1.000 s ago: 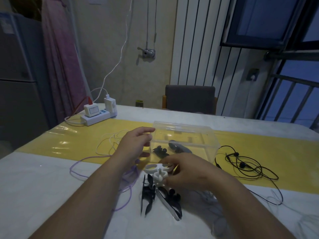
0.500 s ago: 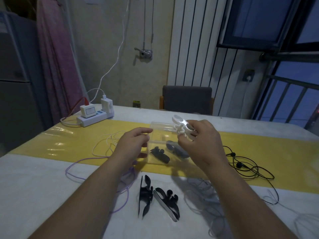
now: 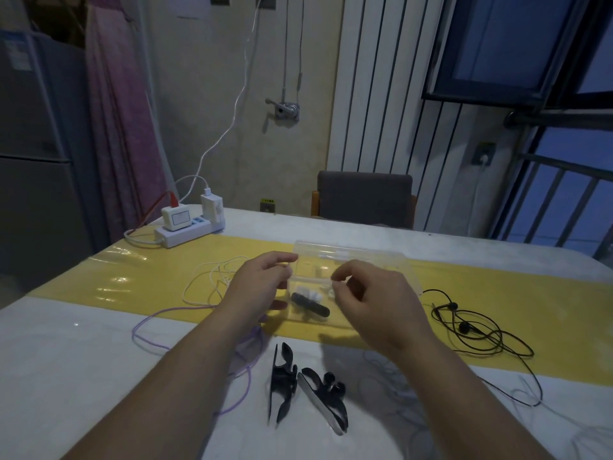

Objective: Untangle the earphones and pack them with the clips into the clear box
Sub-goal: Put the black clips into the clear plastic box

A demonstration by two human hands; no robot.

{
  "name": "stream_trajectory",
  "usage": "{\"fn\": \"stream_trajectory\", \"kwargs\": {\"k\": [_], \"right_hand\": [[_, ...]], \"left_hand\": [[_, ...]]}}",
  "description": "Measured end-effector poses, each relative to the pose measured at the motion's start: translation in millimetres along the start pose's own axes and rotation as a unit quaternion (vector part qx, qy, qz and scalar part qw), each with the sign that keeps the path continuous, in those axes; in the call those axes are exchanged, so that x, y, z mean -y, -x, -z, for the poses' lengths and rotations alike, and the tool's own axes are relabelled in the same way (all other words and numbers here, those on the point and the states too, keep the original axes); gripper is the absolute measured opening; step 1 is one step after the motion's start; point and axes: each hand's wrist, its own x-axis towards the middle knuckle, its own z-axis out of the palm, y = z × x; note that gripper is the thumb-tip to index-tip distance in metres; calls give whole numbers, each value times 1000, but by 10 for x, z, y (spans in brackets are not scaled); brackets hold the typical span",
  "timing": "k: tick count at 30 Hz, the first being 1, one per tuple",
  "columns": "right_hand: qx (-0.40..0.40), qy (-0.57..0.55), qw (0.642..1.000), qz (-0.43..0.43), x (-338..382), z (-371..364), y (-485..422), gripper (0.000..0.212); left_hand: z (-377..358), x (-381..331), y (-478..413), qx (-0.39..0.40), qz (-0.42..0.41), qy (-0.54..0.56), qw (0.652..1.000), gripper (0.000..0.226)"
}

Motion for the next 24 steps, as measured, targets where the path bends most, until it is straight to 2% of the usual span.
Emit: {"fn": "stream_trajectory", "kwargs": {"k": [6,8,10,12,14,19,24], "right_hand": [[205,4,979,-16,62,-135,44,23],[289,-26,957,-20,109,-124,61,39],[385,-64,920,-17,145,-84,72,61],[452,-37,891,9,159,-65,84,86],[450,13,892,26,163,-93,83,92],[377,31,926,-13,119,-167,83,73],[394,15,919,-6,150,-133,86,69]], "left_hand": [[-11,-10,26,-6,-2,-2,1000,25],[-9,-13,33,-3,-3,-3,1000,26],[-9,-11,39,-2,-3,3,1000,26],[-13,-11,42,-2,-3,9,1000,26],[-16,-12,39,-4,-5,12,1000,25],[-12,-8,34,0,-6,9,1000,26],[-15,-10,37,-2,-9,9,1000,25]]}}
